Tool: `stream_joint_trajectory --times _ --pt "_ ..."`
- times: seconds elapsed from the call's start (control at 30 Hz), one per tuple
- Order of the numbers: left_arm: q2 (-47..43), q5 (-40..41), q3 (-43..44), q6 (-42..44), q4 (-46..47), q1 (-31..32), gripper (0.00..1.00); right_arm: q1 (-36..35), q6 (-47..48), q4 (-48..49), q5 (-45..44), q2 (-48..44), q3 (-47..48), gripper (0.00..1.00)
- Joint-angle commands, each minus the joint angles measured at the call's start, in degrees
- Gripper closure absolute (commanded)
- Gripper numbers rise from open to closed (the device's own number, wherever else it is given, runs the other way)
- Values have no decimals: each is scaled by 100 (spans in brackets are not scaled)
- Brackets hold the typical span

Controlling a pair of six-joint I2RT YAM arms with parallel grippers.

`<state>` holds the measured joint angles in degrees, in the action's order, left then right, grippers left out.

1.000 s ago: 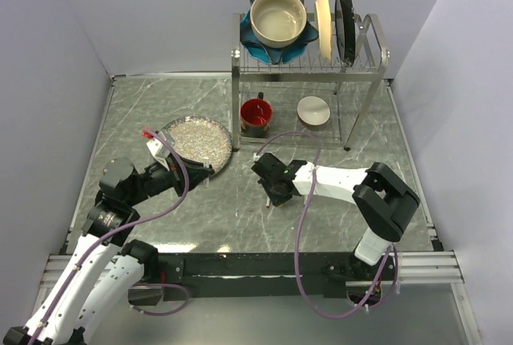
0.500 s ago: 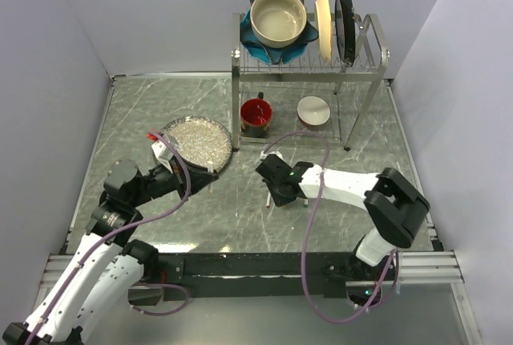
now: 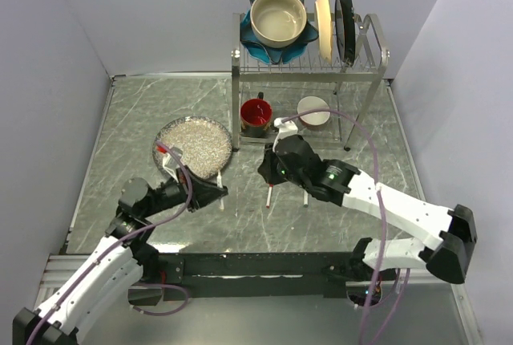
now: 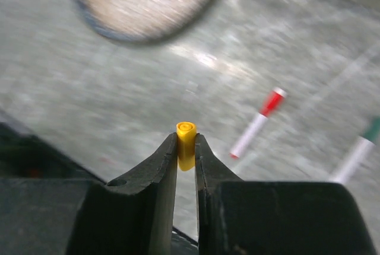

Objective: Insert the pens into the pen caps

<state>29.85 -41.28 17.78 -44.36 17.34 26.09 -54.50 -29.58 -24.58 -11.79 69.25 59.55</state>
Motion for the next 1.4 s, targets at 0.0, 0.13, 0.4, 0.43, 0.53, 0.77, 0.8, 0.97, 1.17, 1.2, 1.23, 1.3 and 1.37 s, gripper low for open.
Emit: stream_joint_trajectory --times 0.0,0.13,0.4,0.43,0.53,0.77,0.8,0.97,1.17,1.2,1.23,1.3,1.37 --pt "240 40 -468 -881 1770 404 99 -350 -503 1305 -25 -447 -101 100" --pt "583 365 -521 -768 1904 836 99 -526 -777 1973 -78 -720 -329 100" --pt "926 656 -416 -662 2150 1223 99 -816 -935 2730 -147 -887 -550 100" --pt "935 665 -407 -662 2177 1232 99 -843 -927 2748 -139 -887 -532 100" --pt "979 717 -407 -644 2185 1267 99 -922 -918 2713 -130 -861 -506 100" --pt "962 770 -346 -530 2037 1302 99 -1071 -900 2642 -324 -870 -576 100" --pt "962 770 -337 -521 2027 1303 99 -1080 -900 2625 -332 -844 -567 100" --pt "962 761 -337 -512 2036 1320 99 -1133 -856 2634 -402 -799 -550 100" --pt "900 770 -337 -477 1984 1320 99 -1168 -768 2519 -526 -668 -435 100" --pt "900 779 -328 -469 1966 1320 99 -1177 -760 2511 -543 -668 -435 100" --pt "891 770 -319 -442 1922 1320 99 -1177 -768 2511 -570 -650 -435 100" --pt "883 761 -302 -433 1887 1329 99 -1177 -759 2502 -596 -606 -427 100" --pt "891 753 -310 -398 1861 1329 99 -1203 -751 2493 -596 -571 -400 100"
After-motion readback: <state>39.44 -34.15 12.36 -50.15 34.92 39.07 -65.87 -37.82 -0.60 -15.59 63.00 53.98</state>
